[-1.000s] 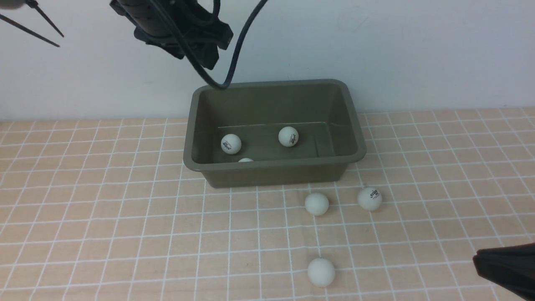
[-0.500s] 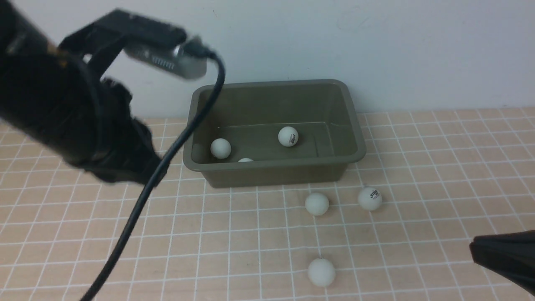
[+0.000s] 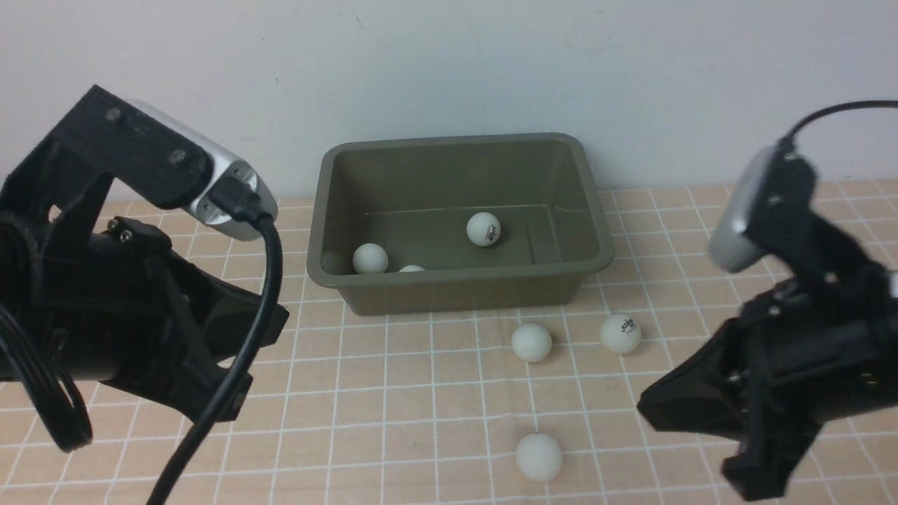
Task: Put the table tennis balls into the box on the light coffee tablecloth.
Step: 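Reach for and grasp a ping pong ball on the table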
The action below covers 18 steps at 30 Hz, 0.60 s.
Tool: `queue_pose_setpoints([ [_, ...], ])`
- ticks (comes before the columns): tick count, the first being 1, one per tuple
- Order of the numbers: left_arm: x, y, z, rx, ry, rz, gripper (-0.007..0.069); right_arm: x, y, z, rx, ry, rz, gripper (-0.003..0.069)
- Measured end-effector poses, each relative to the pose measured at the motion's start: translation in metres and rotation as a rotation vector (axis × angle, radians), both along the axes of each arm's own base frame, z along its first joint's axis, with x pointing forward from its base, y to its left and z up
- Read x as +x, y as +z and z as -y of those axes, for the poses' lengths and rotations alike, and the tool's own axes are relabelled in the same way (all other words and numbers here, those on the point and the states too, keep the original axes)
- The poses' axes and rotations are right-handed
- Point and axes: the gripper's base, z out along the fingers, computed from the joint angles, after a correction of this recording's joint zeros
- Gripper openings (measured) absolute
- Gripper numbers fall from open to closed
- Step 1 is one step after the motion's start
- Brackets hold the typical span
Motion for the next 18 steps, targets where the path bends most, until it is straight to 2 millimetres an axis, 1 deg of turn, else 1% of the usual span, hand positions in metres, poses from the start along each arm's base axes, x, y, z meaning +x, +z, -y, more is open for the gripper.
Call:
queue_pose_setpoints([
  [3,0.000,0.000,0.000,0.005,-0.008,0.012,-0.0068,0.012,-0.017,-0.027,-0.108,-0.017,0.019,-0.0009],
  [4,0.000,0.000,0.000,0.005,-0.008,0.014,-0.0068,0.014,-0.018,-0.027,-0.116,-0.017,0.027,-0.0009],
  [5,0.001,0.001,0.000,0.002,-0.004,0.028,-0.0068,0.021,-0.026,-0.038,-0.134,-0.058,0.054,-0.0007],
  [7,0.002,0.002,0.000,-0.002,0.001,0.039,-0.0068,0.031,-0.036,-0.045,-0.149,-0.095,0.072,0.0004],
  [9,0.003,0.002,0.000,-0.005,0.005,0.047,-0.0068,0.035,-0.039,-0.048,-0.145,-0.114,0.082,0.0017],
  [10,0.003,0.003,0.000,-0.005,0.007,0.051,-0.0068,0.041,-0.048,-0.052,-0.153,-0.121,0.077,0.0056],
  [11,0.003,0.003,0.000,-0.002,0.007,0.052,-0.0068,0.043,-0.053,-0.053,-0.158,-0.122,0.069,0.0081],
  [14,0.004,0.002,-0.002,0.018,0.009,0.062,-0.0068,0.048,-0.069,-0.059,-0.168,-0.125,0.023,0.0209],
  [16,0.005,0.003,-0.003,0.038,0.017,0.088,-0.0068,0.050,-0.080,-0.063,-0.163,-0.130,-0.018,0.0326],
  [17,0.006,0.003,-0.004,0.043,0.020,0.098,-0.0068,0.051,-0.084,-0.065,-0.160,-0.134,-0.039,0.0374],
  [18,0.006,0.003,-0.004,0.047,0.021,0.101,-0.0068,0.051,-0.086,-0.066,-0.158,-0.136,-0.045,0.0391],
])
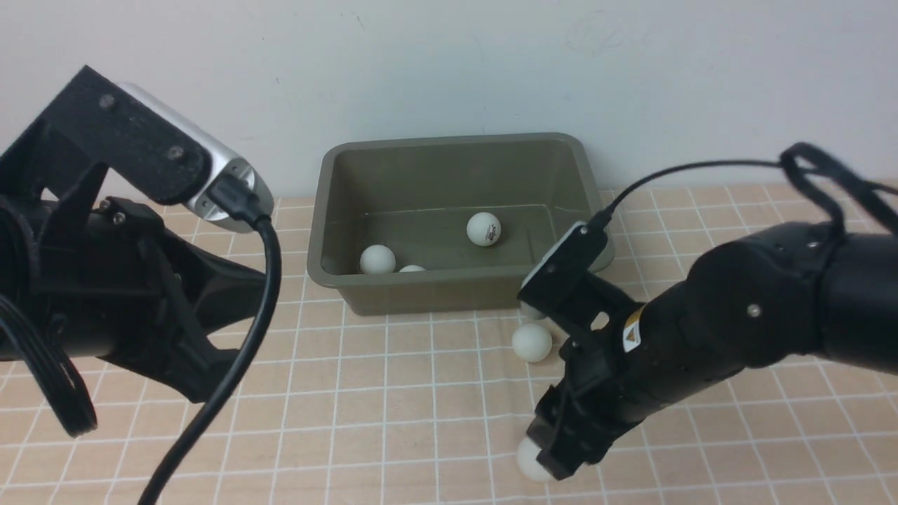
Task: Put the table tennis balls into the box on the light coffee tablecloth.
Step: 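Reach for and grasp a ping pong ball on the table, then release the ping pong ball into the bin and lift the gripper away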
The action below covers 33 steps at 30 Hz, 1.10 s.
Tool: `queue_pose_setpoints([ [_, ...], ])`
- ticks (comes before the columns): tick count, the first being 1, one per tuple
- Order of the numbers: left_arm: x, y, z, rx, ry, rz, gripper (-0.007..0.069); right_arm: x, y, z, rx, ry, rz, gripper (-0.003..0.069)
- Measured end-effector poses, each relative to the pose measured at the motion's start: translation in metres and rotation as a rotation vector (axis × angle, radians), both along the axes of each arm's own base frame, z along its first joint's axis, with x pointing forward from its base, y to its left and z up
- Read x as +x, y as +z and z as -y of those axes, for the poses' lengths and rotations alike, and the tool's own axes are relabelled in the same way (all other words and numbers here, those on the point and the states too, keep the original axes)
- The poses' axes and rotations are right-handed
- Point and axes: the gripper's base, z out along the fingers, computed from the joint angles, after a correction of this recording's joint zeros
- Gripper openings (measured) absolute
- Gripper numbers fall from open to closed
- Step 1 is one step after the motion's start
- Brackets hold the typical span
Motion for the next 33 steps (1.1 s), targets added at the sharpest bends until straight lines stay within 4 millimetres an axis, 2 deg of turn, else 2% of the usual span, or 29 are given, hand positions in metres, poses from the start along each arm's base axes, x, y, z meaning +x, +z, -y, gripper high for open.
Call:
queue_pose_setpoints([
  [2,0.000,0.002,-0.001,0.005,0.006,0.023,-0.0068,0.001,-0.008,-0.002,-0.001,-0.010,-0.033,0.0462],
  [4,0.000,0.003,-0.002,0.004,0.008,0.031,-0.0068,0.002,-0.013,-0.003,-0.005,-0.013,-0.046,0.0482],
  [15,0.000,0.004,-0.002,0.005,0.016,0.055,-0.0068,0.013,-0.042,-0.010,-0.026,-0.034,-0.069,0.0490],
  [19,0.000,0.004,-0.003,0.007,0.016,0.057,-0.0068,0.015,-0.055,-0.011,-0.048,-0.035,-0.095,0.0463],
  [22,0.000,0.005,-0.003,0.008,0.016,0.058,-0.0068,0.015,-0.055,-0.011,-0.061,-0.026,-0.091,0.0367],
  [23,0.000,0.004,-0.003,0.010,0.017,0.059,-0.0068,0.017,-0.050,-0.011,-0.065,-0.024,-0.080,0.0332],
  [24,0.000,0.004,-0.003,0.010,0.017,0.059,-0.0068,0.018,-0.048,-0.011,-0.065,-0.026,-0.078,0.0332],
  [28,0.001,0.004,-0.003,0.014,0.017,0.060,-0.0068,0.037,0.009,0.003,-0.032,-0.074,0.048,0.0342],
  [31,0.000,0.004,-0.003,0.015,0.016,0.058,-0.0068,0.058,0.068,0.016,0.042,-0.119,0.220,0.0342],
  [33,0.000,0.004,-0.003,0.016,0.015,0.055,-0.0068,0.070,0.088,0.021,0.070,-0.133,0.277,0.0342],
])
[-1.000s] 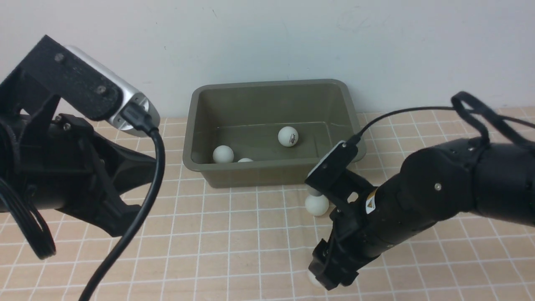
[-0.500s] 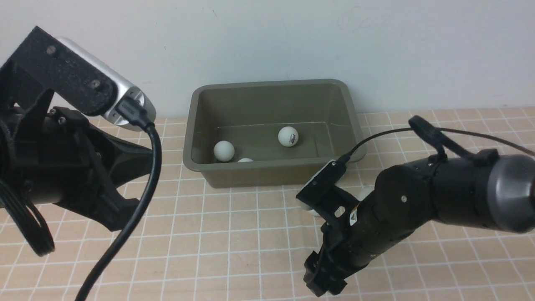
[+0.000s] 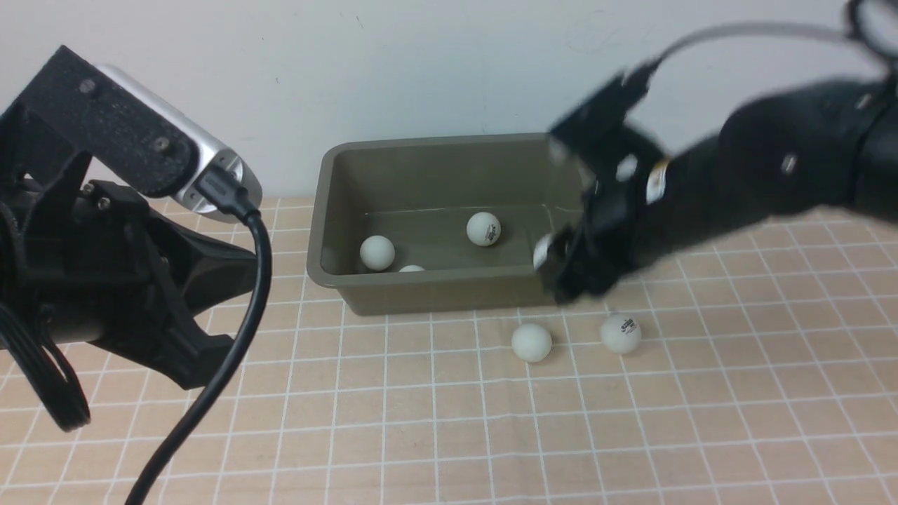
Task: Put the table tennis balls into the box on the light coffee tablecloth.
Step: 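Release the ping pong ball into the bin and lift the gripper away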
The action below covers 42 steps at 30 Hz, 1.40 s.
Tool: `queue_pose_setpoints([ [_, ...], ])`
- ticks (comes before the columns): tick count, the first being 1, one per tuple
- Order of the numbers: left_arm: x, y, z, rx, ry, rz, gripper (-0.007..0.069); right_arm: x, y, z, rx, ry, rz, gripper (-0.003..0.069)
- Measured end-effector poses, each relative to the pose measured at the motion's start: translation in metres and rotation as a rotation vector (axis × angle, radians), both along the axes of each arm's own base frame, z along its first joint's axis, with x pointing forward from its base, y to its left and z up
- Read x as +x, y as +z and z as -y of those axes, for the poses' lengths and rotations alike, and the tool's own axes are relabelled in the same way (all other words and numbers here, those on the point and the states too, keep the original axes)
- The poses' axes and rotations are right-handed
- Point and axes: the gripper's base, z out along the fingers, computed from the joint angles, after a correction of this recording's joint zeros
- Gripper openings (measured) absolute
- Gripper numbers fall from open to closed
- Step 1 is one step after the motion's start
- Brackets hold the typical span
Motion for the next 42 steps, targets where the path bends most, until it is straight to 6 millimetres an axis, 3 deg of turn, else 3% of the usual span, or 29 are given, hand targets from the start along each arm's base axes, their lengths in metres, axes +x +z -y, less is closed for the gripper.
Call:
queue_pose_setpoints([
  [1,0.000,0.000,0.000,0.000,0.000,-0.001,-0.0068,0.009,0.009,0.001,0.020,-0.003,0.017,0.0342],
  [4,0.000,0.000,0.000,-0.002,-0.001,-0.003,-0.0068,0.031,0.013,0.000,0.037,0.010,0.005,0.0342],
  [12,0.000,0.000,0.000,-0.004,-0.002,-0.006,-0.0068,0.113,-0.042,-0.012,0.066,-0.009,-0.078,0.0342],
  [15,-0.001,0.000,0.001,-0.016,-0.003,-0.010,-0.0068,0.129,-0.059,-0.014,0.065,-0.024,-0.114,0.0357],
  [18,-0.001,0.000,0.001,-0.024,-0.003,-0.013,-0.0068,0.135,-0.059,-0.014,0.062,-0.029,-0.144,0.0416],
  [20,-0.001,0.000,0.001,-0.024,-0.003,-0.013,-0.0068,0.134,-0.047,-0.013,0.055,-0.034,-0.151,0.0438],
  [23,-0.001,0.000,0.002,-0.026,-0.003,-0.013,-0.0068,0.128,-0.008,0.000,0.025,-0.062,-0.151,0.0424],
  [28,-0.001,0.000,0.002,-0.027,-0.003,-0.012,-0.0068,0.104,0.070,0.045,0.026,-0.215,-0.093,0.0329],
  [32,0.000,0.001,0.002,-0.032,0.001,-0.002,-0.0068,0.087,0.100,0.069,0.067,-0.299,-0.062,0.0255],
  [37,0.000,0.001,0.002,-0.032,0.001,-0.003,-0.0068,0.061,0.092,0.076,0.078,-0.321,-0.143,0.0183],
  [42,0.000,0.001,0.002,-0.033,0.000,-0.005,-0.0068,0.014,0.045,0.085,0.008,-0.290,-0.328,0.0169],
])
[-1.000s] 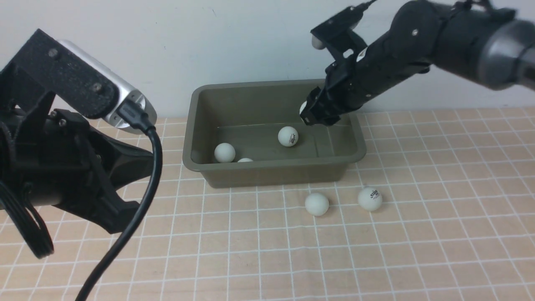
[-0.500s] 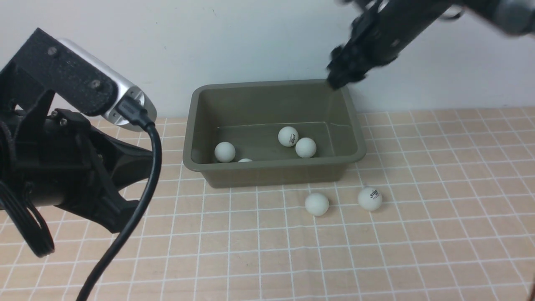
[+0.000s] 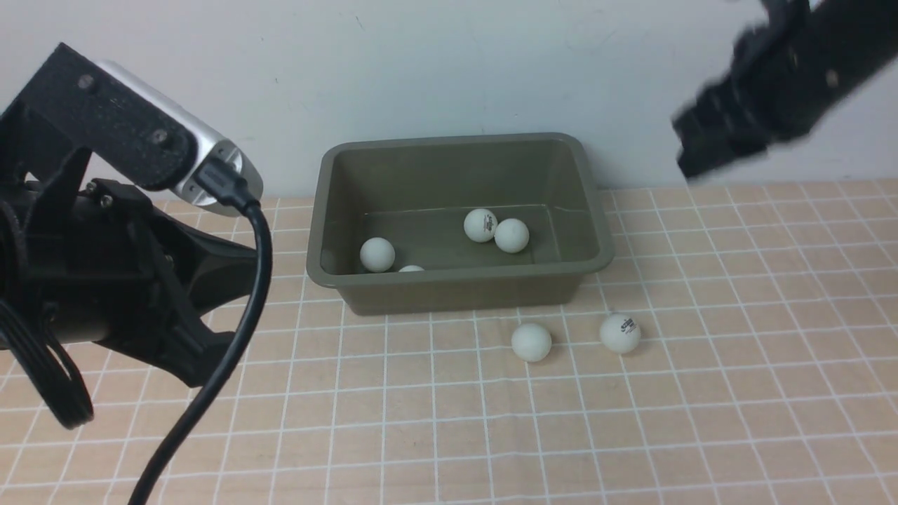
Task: Put the table tennis balls into the box on the light coffee tablecloth.
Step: 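Reach for and grasp a ping pong ball on the table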
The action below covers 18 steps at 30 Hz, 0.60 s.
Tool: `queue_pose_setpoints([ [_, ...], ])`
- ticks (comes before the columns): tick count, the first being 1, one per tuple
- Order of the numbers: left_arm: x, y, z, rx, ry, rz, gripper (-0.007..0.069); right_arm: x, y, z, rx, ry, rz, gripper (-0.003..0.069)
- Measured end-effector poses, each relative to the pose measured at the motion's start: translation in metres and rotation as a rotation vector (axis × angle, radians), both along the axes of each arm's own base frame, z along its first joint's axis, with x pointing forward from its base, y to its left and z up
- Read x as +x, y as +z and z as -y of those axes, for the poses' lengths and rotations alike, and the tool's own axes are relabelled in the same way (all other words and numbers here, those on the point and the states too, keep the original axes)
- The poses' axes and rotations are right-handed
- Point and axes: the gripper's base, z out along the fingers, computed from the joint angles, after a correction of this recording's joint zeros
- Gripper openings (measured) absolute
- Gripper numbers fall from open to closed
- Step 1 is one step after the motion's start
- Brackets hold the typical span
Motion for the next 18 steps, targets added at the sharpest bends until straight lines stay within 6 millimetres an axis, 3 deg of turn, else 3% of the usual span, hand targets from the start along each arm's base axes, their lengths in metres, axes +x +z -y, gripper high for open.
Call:
queue_pose_setpoints([
  [3,0.000,0.000,0.000,-0.001,0.000,0.000,-0.0068,-0.017,-0.040,0.002,0.001,0.034,-0.051,0.0169],
  [5,0.000,0.000,0.000,-0.002,0.000,-0.001,-0.0068,-0.018,-0.058,0.001,0.013,0.043,-0.044,0.0170],
  [6,0.000,0.000,0.000,-0.002,0.000,-0.001,-0.0068,-0.016,-0.076,0.000,0.017,0.056,-0.026,0.0177],
  [8,0.000,0.000,0.000,-0.002,0.000,-0.001,-0.0068,-0.014,-0.086,-0.001,0.021,0.064,-0.009,0.0187],
  [12,0.000,0.000,0.000,-0.002,0.000,-0.001,-0.0068,0.006,-0.116,-0.008,0.053,0.082,0.071,0.0291],
  [18,0.000,0.000,0.000,-0.002,0.000,-0.001,-0.0068,0.025,-0.148,-0.014,0.071,0.068,0.042,0.0426],
])
